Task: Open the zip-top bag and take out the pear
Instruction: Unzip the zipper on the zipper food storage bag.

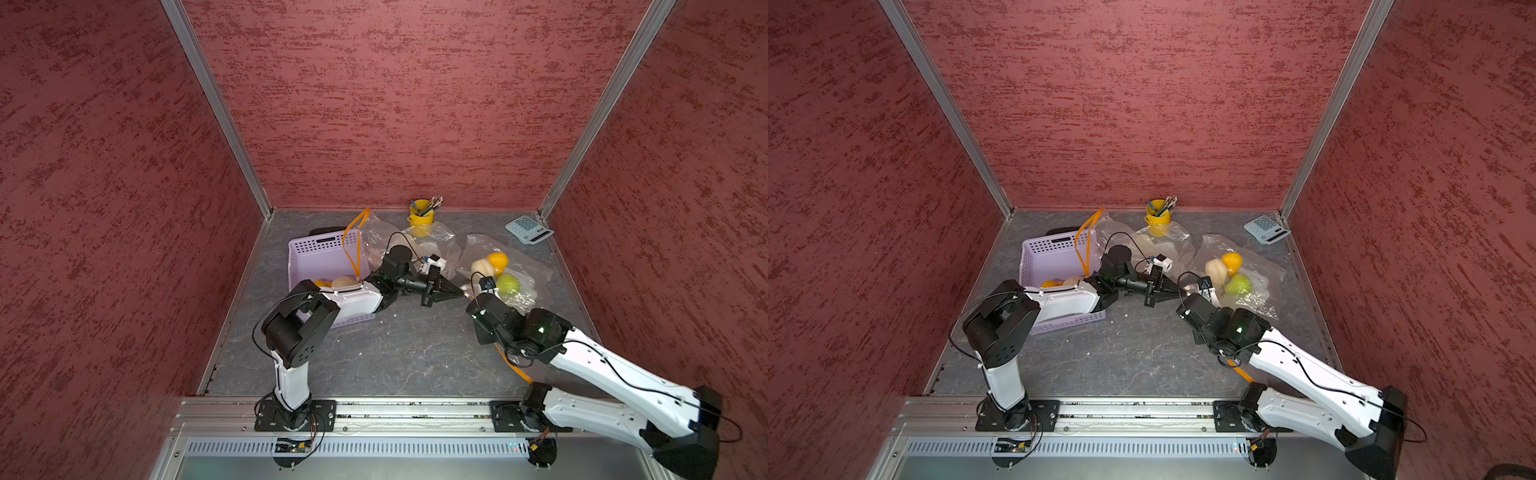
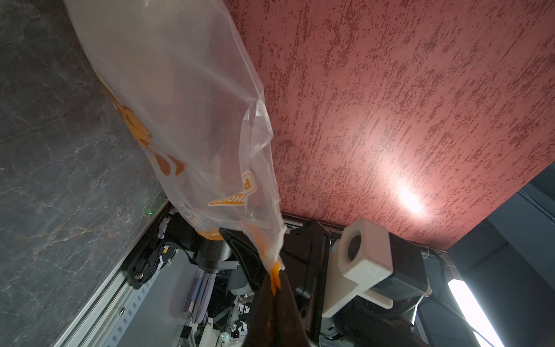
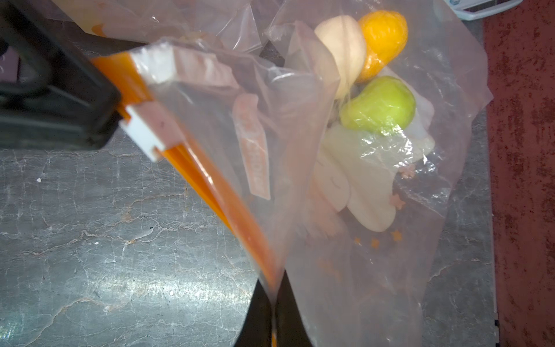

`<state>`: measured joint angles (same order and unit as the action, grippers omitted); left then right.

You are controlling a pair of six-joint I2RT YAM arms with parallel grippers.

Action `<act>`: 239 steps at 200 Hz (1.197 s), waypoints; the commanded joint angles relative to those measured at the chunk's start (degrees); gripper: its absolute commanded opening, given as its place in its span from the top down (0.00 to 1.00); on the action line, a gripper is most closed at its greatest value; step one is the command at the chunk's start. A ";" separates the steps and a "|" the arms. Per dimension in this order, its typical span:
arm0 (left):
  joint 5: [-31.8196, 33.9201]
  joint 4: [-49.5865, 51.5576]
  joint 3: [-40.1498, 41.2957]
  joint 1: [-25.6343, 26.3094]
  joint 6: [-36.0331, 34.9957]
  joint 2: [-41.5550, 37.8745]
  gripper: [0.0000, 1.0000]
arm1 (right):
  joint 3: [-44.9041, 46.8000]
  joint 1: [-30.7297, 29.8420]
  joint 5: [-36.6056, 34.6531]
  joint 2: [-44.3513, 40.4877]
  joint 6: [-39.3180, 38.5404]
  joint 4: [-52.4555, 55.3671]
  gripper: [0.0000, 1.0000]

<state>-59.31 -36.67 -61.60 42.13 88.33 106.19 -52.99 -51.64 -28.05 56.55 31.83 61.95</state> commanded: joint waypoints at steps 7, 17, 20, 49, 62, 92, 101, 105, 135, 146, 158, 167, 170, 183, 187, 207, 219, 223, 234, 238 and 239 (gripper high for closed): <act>-0.19 1.23 -1.15 -0.42 -2.09 0.86 1.00 | 0.25 0.04 1.09 -1.12 -1.01 -1.34 1.00; -0.09 2.04 -1.15 -0.47 -2.87 0.47 1.00 | 0.17 0.00 1.92 -1.43 -1.67 -1.86 1.00; 0.04 2.23 -1.21 -0.51 -2.97 0.36 1.00 | 0.13 0.04 2.30 -1.57 -2.07 -2.03 1.00; 0.16 4.61 -2.10 -0.82 -5.04 -0.59 1.00 | -3.28 0.05 5.62 -0.14 -5.64 -0.78 0.73; -0.01 5.25 -2.42 -0.91 -5.48 -0.81 1.00 | -5.86 0.04 8.28 2.12 -7.85 -0.31 0.64; -0.13 5.64 -2.24 -0.89 -5.79 -1.22 1.00 | -12.93 0.05 5.93 8.61 -10.28 3.64 0.63; -0.13 5.64 -2.04 -0.92 -5.75 -1.27 1.00 | -14.15 0.04 4.87 10.08 -11.07 4.10 0.63; -0.17 5.56 -2.03 -0.91 -5.79 -1.32 1.00 | -14.72 0.00 4.27 10.65 -11.16 4.36 0.63; -0.36 5.55 -1.96 -0.93 -5.77 -1.66 1.00 | -17.06 0.20 1.63 12.85 -12.52 4.48 0.65; -0.39 5.40 -1.82 -0.91 -5.81 -1.73 1.00 | -17.83 0.88 2.13 13.25 -13.64 3.81 0.66; -0.42 5.08 -1.55 -0.95 -5.77 -1.78 1.00 | -19.12 1.77 2.24 14.24 -14.53 4.17 0.66; -0.49 4.89 -1.39 -0.91 -5.58 -1.78 1.00 | -19.88 2.33 2.19 15.04 -15.41 4.57 0.67; -0.47 4.85 -1.38 -0.91 -5.62 -1.88 1.00 | -20.07 2.45 2.21 15.26 -15.72 4.64 0.67; -0.52 4.76 -1.27 -0.95 -5.57 -1.95 1.00 | -20.40 3.18 2.66 16.01 -16.89 4.33 0.68; -0.46 4.76 -1.21 -0.92 -5.58 -2.07 1.00 | -20.44 3.41 2.88 16.19 -17.20 4.11 0.68; -0.39 4.80 -1.20 -0.91 -5.62 -2.18 1.00 | -20.61 4.56 3.72 16.78 -18.61 3.08 0.72; -0.44 4.85 -1.19 -0.91 -5.61 -2.07 1.00 | -20.90 4.79 4.24 17.25 -19.20 2.82 0.74; -0.39 4.89 -1.24 -0.95 -5.60 -2.09 1.00 | -20.96 4.79 4.27 17.46 -19.34 2.94 0.74; -0.40 4.94 -1.21 -0.95 -5.63 -2.04 1.00 | -21.34 4.84 4.15 17.79 -19.56 3.17 0.75; -0.37 4.94 -1.36 -0.96 -5.71 -2.04 1.00 | -21.35 4.81 4.15 17.80 -19.61 3.05 0.75; -0.37 4.94 -1.39 -0.93 -5.67 -2.09 1.00 | -21.36 4.80 4.15 17.80 -19.66 3.02 0.75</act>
<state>-59.35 -31.24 -62.72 41.15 83.88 105.82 -72.40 -47.16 -23.94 73.89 14.02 65.56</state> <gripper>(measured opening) 0.046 0.256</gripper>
